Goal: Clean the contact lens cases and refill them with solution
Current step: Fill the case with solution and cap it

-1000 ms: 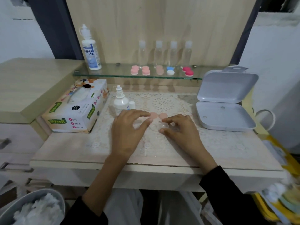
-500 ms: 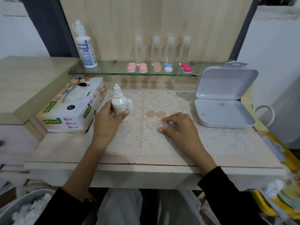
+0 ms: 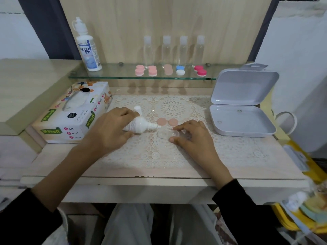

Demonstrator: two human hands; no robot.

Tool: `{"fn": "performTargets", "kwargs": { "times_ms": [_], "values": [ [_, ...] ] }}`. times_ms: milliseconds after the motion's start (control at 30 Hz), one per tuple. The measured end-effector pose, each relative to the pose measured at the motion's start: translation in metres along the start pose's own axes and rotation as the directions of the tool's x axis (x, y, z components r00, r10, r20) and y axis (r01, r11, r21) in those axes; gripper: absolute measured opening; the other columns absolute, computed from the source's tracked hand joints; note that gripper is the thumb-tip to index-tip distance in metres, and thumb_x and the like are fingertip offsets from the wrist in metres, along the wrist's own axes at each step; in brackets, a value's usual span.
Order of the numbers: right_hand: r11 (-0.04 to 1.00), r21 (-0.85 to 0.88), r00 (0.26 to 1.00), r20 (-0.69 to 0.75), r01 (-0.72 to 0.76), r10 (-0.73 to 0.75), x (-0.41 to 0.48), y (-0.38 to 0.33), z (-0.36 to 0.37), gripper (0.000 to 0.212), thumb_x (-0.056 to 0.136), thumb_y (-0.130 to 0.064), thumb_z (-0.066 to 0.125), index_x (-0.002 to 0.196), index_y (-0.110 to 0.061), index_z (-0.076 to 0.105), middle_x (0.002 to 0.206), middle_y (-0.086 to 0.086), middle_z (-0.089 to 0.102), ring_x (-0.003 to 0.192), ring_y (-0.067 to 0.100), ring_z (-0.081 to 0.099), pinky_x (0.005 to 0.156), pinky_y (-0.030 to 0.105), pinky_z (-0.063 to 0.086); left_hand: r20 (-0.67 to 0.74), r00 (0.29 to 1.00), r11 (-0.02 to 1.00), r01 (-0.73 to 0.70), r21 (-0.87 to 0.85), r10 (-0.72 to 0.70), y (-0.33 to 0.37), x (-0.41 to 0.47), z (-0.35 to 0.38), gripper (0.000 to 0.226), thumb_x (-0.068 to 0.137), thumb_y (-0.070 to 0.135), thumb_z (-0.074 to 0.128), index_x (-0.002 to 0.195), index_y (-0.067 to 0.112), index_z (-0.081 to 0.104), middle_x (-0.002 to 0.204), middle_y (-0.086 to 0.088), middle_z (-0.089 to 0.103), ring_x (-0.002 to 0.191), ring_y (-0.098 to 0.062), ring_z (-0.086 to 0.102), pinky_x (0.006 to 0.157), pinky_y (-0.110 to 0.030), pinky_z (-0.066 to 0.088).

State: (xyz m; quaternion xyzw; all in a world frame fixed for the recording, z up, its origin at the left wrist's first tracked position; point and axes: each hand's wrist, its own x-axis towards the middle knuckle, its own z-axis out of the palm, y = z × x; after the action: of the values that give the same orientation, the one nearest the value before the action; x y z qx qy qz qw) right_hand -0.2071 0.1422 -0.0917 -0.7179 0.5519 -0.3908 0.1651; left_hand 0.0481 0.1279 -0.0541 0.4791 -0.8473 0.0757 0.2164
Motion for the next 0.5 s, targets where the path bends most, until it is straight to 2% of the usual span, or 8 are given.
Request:
{"fn": "performTargets", "kwargs": {
  "times_ms": [167, 333, 500],
  "values": [
    [1.000, -0.001, 1.000, -0.001, 0.000, 0.000, 0.000, 0.001, 0.000, 0.037, 0.076, -0.038, 0.078, 0.109, -0.022, 0.071, 0.101, -0.010, 0.060, 0.100, 0.011, 0.045, 0.082, 0.027, 0.038, 0.034, 0.997, 0.996, -0.073, 0.058, 0.071, -0.003, 0.003, -0.005, 0.065, 0.057, 0.007, 0.088, 0.117, 0.003, 0.064, 0.102, -0.013, 0.067, 0.092, -0.036, 0.062, 0.069, -0.047, 0.054],
    [1.000, -0.014, 1.000, -0.011, 0.017, -0.018, -0.002, 0.001, 0.000, 0.036, 0.078, -0.040, 0.077, 0.109, -0.023, 0.071, 0.097, -0.012, 0.058, 0.096, 0.007, 0.044, 0.077, 0.014, 0.034, 0.054, 0.992, 0.988, -0.117, 0.098, 0.112, 0.003, 0.008, -0.011, 0.061, 0.056, 0.008, 0.088, 0.112, 0.003, 0.066, 0.095, -0.015, 0.067, 0.084, -0.036, 0.061, 0.066, -0.045, 0.051],
    [0.999, -0.032, 1.000, -0.007, 0.027, -0.027, -0.001, 0.001, 0.000, 0.036, 0.078, -0.040, 0.076, 0.109, -0.022, 0.071, 0.098, -0.012, 0.057, 0.097, 0.008, 0.044, 0.077, 0.016, 0.034, 0.035, 0.992, 0.989, -0.123, 0.085, 0.120, 0.006, 0.013, -0.014, 0.060, 0.055, 0.001, 0.086, 0.112, 0.005, 0.067, 0.095, -0.013, 0.064, 0.086, -0.034, 0.057, 0.066, -0.047, 0.051]
  ]
}}
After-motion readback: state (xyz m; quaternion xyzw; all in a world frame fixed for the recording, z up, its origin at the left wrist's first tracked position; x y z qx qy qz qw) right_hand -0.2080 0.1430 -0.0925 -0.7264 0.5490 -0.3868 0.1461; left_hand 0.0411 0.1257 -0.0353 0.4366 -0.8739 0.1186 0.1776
